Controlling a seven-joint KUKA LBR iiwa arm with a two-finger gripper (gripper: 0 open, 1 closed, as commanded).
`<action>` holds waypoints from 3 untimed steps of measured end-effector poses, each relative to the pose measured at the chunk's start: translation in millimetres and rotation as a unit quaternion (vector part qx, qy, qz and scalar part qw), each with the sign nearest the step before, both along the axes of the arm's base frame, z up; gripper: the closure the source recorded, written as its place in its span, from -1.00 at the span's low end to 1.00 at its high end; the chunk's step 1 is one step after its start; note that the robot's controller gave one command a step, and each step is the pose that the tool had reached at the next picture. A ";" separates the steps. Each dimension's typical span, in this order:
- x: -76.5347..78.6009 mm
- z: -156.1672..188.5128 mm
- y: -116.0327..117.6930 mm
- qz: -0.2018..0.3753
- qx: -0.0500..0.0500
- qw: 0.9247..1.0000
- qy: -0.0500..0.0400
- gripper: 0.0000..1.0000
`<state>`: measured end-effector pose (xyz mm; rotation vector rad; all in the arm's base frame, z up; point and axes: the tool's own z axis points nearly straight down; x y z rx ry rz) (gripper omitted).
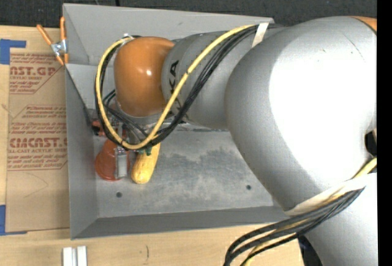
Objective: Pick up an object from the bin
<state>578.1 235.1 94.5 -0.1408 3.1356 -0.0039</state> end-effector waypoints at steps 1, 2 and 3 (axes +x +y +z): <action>0.0 0.0 0.1 0.000 0.000 1.000 0.000 1.00; 0.0 0.0 0.1 0.000 0.000 1.000 0.000 1.00; 0.1 0.0 0.1 0.000 0.000 1.000 0.000 1.00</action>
Offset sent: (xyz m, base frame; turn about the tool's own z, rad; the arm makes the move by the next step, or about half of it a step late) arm 0.0000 0.0000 0.0000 0.0000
